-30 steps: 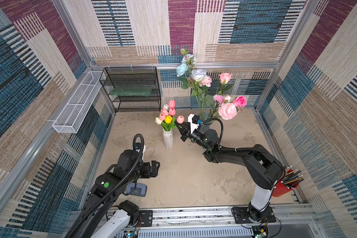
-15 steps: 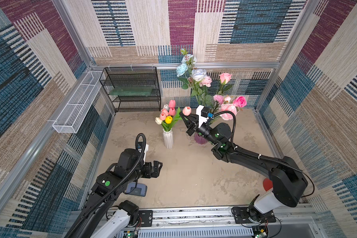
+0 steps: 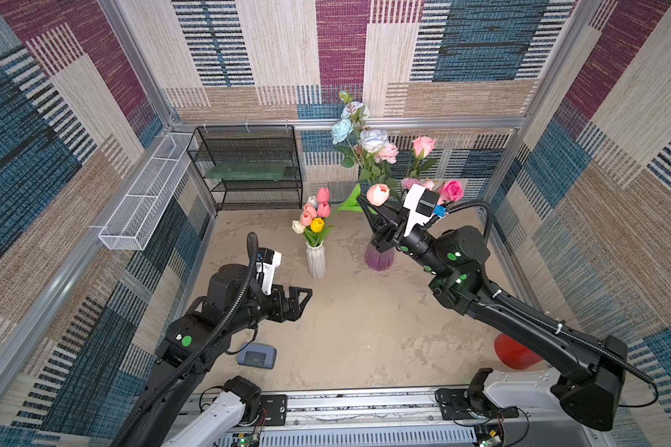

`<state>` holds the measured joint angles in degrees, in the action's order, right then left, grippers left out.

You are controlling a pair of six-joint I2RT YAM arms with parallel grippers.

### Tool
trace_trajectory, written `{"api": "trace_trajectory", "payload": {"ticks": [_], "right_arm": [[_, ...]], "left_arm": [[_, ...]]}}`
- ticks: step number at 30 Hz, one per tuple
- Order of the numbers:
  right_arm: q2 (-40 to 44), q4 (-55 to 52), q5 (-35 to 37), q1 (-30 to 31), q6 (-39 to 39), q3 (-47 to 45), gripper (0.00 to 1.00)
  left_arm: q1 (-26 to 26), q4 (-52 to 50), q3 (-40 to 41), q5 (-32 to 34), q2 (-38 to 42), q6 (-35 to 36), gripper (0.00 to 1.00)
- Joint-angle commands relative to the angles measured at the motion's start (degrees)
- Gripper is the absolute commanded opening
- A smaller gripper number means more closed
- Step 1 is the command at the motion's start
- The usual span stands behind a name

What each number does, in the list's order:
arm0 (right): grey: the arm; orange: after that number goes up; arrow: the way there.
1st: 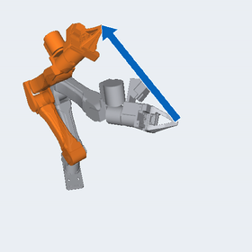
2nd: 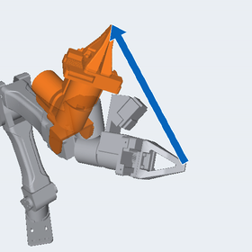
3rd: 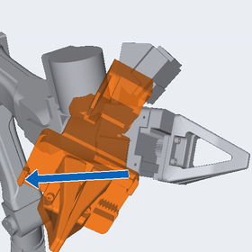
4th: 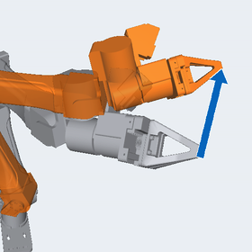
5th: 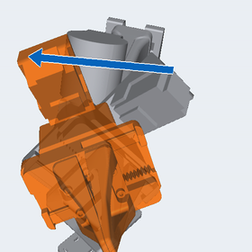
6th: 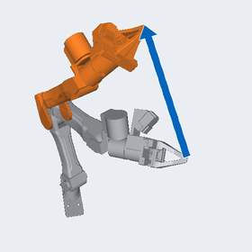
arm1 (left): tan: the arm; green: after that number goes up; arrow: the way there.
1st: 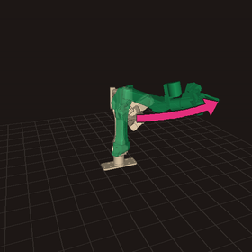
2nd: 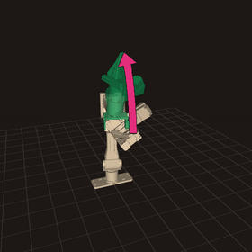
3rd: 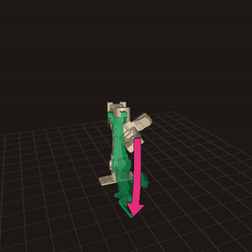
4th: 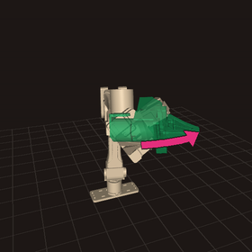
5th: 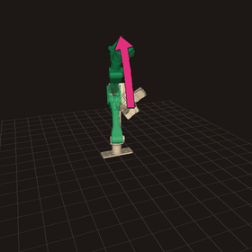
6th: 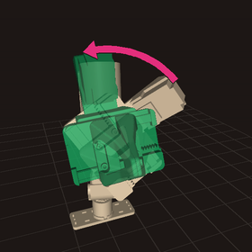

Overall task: Pick out pink flowers from the vase
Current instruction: Pick up the flower from the vase.

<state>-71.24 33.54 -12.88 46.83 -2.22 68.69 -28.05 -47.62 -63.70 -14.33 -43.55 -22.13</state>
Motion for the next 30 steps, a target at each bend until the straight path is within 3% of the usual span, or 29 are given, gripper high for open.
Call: {"api": "trace_trajectory", "payload": {"ticks": [1,4,6,11,15,17,21,25,30], "right_arm": [[2.84,-7.53,0.12,1.84,-4.18,0.75,0.04],[6.20,-14.03,2.34,4.13,-5.54,0.41,0.02],[8.35,-18.37,4.13,4.80,-3.99,-0.01,0.02],[13.95,-27.96,8.28,5.37,3.28,-4.43,0.00],[18.94,-32.11,10.19,5.30,10.14,-8.83,0.00],[22.17,-33.18,11.22,5.16,15.90,-11.17,0.00],[28.57,-26.42,7.64,5.07,21.20,-19.39,0.00],[32.07,-22.68,5.70,4.94,23.91,-24.39,0.00],[33.14,-22.09,3.35,4.90,24.60,-25.90,0.00]], "left_arm": [[-1.60,2.40,-2.02,-4.85,-0.77,3.88,0.90],[-4.47,2.28,-2.96,-4.22,-1.76,6.24,0.89],[-7.37,1.86,-3.36,-2.72,-2.71,7.46,0.95],[-20.06,0.51,-3.50,8.74,-5.34,13.03,0.97],[-25.83,1.87,-1.52,14.00,-5.43,18.20,0.96],[-27.37,5.64,1.84,15.09,-4.43,21.85,0.90],[-28.30,17.70,9.90,8.16,-1.13,26.60,0.76],[-28.94,28.01,15.22,0.90,0.22,29.14,0.75],[-28.91,32.20,15.40,-5.83,-2.39,31.42,0.75]]}}
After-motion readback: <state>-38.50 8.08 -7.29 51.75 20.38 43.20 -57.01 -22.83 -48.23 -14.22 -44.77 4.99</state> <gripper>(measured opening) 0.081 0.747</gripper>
